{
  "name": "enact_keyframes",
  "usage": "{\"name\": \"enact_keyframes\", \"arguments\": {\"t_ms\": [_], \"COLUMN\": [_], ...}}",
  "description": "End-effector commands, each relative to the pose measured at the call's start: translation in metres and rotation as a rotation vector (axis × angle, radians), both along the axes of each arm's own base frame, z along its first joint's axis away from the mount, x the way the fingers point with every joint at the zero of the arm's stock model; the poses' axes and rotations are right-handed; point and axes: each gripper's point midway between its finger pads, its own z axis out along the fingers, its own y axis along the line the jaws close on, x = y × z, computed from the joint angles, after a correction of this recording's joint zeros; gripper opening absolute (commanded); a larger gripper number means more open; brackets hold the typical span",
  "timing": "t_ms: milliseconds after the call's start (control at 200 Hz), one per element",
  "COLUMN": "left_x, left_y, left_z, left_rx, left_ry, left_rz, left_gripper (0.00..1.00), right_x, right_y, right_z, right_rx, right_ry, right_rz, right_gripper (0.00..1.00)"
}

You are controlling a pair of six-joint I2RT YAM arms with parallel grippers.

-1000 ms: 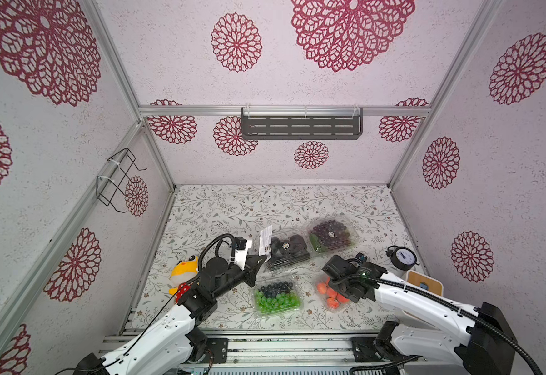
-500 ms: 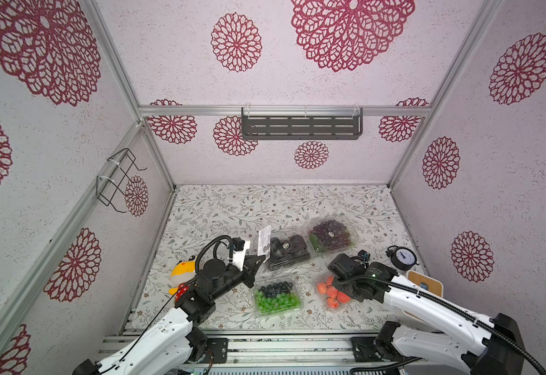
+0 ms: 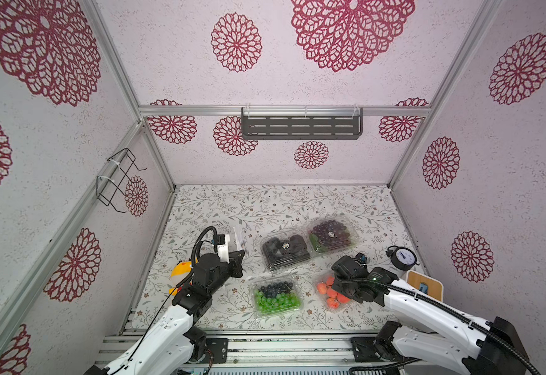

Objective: Label fruit boxes
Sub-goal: Stick the label on the fruit box, then place the label sticker at the center of the board.

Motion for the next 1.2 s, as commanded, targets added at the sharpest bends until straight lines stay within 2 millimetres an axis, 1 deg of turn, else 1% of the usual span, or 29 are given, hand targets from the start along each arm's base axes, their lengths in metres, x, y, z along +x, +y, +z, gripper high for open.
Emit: {"name": "enact_keyframes", "arguments": {"t_ms": [0, 85, 130, 175, 195, 230, 285, 365, 460, 555, 590, 620, 685, 710, 780, 816, 866, 896, 961, 1006, 1061, 1086, 1096, 1111, 1196], "left_x": [0.000, 0.003, 0.006, 0.007, 0.009, 0.011, 0.015, 0.022, 0.030, 0.035, 0.037, 0.036, 0.031, 0.028, 0.018, 0.015, 0.015, 0.015, 0.008, 0.006, 0.005, 0.003, 0.002, 0.002, -0.001], "left_y": [0.000, -0.003, 0.000, 0.003, 0.006, 0.010, 0.017, 0.023, 0.021, 0.018, 0.020, 0.027, 0.046, 0.054, 0.070, 0.075, 0.074, 0.075, 0.087, 0.095, 0.098, 0.100, 0.101, 0.103, 0.115], "left_z": [-0.018, -0.025, -0.030, -0.037, -0.040, -0.047, -0.060, -0.076, -0.094, -0.110, -0.116, -0.120, -0.124, -0.123, -0.119, -0.117, -0.115, -0.115, -0.117, -0.118, -0.119, -0.119, -0.119, -0.119, -0.116], "left_rx": [-0.017, -0.016, -0.011, -0.008, -0.010, -0.017, -0.025, -0.050, -0.075, -0.097, -0.092, -0.067, 0.000, 0.030, 0.090, 0.104, 0.092, 0.100, 0.174, 0.199, 0.201, 0.206, 0.209, 0.217, 0.267], "left_ry": [0.094, 0.122, 0.139, 0.162, 0.173, 0.198, 0.257, 0.333, 0.426, 0.507, 0.532, 0.552, 0.569, 0.568, 0.576, 0.580, 0.575, 0.584, 0.642, 0.654, 0.672, 0.687, 0.691, 0.693, 0.709], "left_rz": [0.014, 0.007, 0.023, 0.038, 0.048, 0.064, 0.090, 0.092, 0.078, 0.077, 0.098, 0.139, 0.249, 0.293, 0.358, 0.377, 0.376, 0.382, 0.415, 0.453, 0.464, 0.480, 0.487, 0.496, 0.562], "left_gripper": [0.00, 0.00, 0.00, 0.00, 0.00, 0.04, 0.07, 0.05, 0.02, 0.01, 0.05, 0.09, 0.15, 0.21, 0.30, 0.37, 0.44, 0.52, 0.64, 0.72, 0.82, 0.88, 0.95, 0.99, 0.98], "right_x": [-0.001, -0.005, 0.000, 0.011, 0.017, 0.029, 0.044, 0.058, 0.074, 0.089, 0.094, 0.098, 0.107, 0.110, 0.118, 0.121, 0.125, 0.127, 0.129, 0.129, 0.128, 0.128, 0.128, 0.127, 0.126], "right_y": [-0.007, -0.005, -0.004, -0.002, 0.000, 0.006, 0.016, 0.026, 0.043, 0.060, 0.065, 0.070, 0.082, 0.087, 0.099, 0.104, 0.109, 0.110, 0.110, 0.109, 0.108, 0.107, 0.106, 0.106, 0.101], "right_z": [0.007, 0.000, 0.006, 0.025, 0.037, 0.061, 0.096, 0.132, 0.165, 0.190, 0.198, 0.204, 0.209, 0.210, 0.209, 0.208, 0.207, 0.205, 0.200, 0.196, 0.192, 0.191, 0.190, 0.190, 0.191], "right_rx": [0.008, 0.039, 0.038, 0.040, 0.048, 0.081, 0.178, 0.300, 0.295, 0.274, 0.274, 0.284, 0.322, 0.345, 0.420, 0.453, 0.492, 0.509, 0.531, 0.541, 0.554, 0.560, 0.562, 0.565, 0.551], "right_ry": [-0.037, -0.024, -0.053, -0.136, -0.183, -0.292, -0.476, -0.667, -0.761, -0.798, -0.816, -0.829, -0.836, -0.837, -0.831, -0.820, -0.808, -0.804, -0.785, -0.780, -0.774, -0.772, -0.771, -0.774, -0.783], "right_rz": [0.004, 0.016, 0.041, 0.059, 0.068, 0.094, 0.107, 0.107, 0.207, 0.297, 0.315, 0.329, 0.384, 0.404, 0.461, 0.486, 0.519, 0.534, 0.547, 0.555, 0.563, 0.564, 0.563, 0.563, 0.560], "right_gripper": [0.00, 0.00, 0.00, 0.00, 0.00, 0.00, 0.00, 0.00, 0.00, 0.00, 0.00, 0.00, 0.00, 0.00, 0.00, 0.00, 0.00, 0.00, 0.00, 0.00, 0.00, 0.00, 0.00, 0.00, 0.00]}}
